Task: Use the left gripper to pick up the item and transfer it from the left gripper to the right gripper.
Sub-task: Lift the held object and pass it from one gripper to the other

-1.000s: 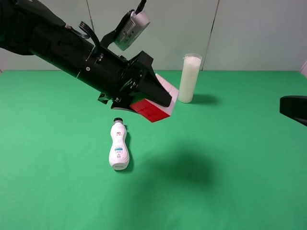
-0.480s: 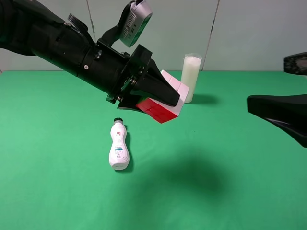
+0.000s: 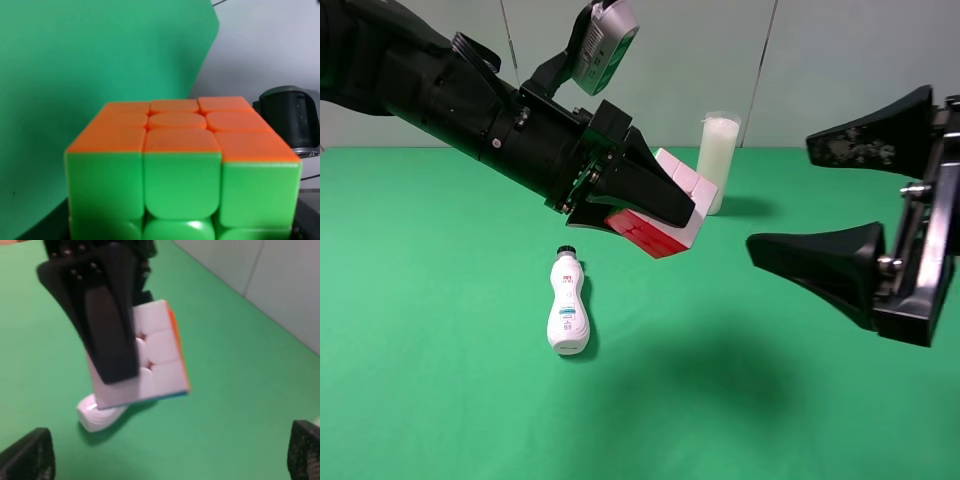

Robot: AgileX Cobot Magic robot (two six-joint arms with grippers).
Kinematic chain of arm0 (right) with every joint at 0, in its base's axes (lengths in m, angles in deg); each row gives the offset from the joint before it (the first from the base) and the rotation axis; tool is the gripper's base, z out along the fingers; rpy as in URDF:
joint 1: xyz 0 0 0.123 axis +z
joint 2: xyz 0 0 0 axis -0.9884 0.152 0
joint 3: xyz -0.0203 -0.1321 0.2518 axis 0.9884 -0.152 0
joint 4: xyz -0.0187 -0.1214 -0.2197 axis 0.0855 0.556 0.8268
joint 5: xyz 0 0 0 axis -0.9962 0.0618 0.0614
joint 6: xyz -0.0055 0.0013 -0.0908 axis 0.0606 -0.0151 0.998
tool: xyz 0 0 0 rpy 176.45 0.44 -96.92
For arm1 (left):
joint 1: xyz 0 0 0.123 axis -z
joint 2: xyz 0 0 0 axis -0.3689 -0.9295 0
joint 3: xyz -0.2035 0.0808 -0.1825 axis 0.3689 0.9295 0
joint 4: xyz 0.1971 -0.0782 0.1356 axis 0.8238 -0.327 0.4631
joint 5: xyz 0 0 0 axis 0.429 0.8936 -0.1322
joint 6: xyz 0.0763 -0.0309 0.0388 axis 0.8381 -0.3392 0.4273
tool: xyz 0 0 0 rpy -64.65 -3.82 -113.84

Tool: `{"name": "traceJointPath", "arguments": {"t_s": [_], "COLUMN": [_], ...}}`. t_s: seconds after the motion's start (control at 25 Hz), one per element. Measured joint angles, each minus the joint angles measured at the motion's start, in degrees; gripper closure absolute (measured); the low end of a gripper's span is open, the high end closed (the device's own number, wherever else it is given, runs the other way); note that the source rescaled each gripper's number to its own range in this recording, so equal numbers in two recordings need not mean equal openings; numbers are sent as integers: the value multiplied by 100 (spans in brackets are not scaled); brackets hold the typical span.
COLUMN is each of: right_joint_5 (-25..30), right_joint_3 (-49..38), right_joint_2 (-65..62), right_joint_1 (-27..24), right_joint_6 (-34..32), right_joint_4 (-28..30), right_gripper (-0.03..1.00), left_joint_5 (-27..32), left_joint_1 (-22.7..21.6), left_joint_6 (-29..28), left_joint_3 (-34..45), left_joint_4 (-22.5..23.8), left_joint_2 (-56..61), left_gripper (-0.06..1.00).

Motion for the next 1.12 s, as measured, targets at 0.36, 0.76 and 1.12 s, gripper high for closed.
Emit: {"name": "traceJointPath", "arguments": {"t_s": [0.36, 0.76, 1.12], "right_joint_5": [-671, -743, -760], "right_joint_3": [231, 712, 730], "right_joint_2": [819, 1694, 1913], "right_joint_1": [726, 761, 761], "right_joint_6": [16, 16, 16], "right_joint_4": [-4, 1, 17], "right_gripper": [-3, -3, -3], "left_joint_5": [-22, -26, -49], "left_joint_1": [0, 0, 0], "left_joint_6": [0, 2, 2], "left_joint_3": [0, 0, 0], "left_joint_4": [0, 0, 0], "left_joint_2": [0, 0, 0], "left_gripper": [94, 94, 94]}}
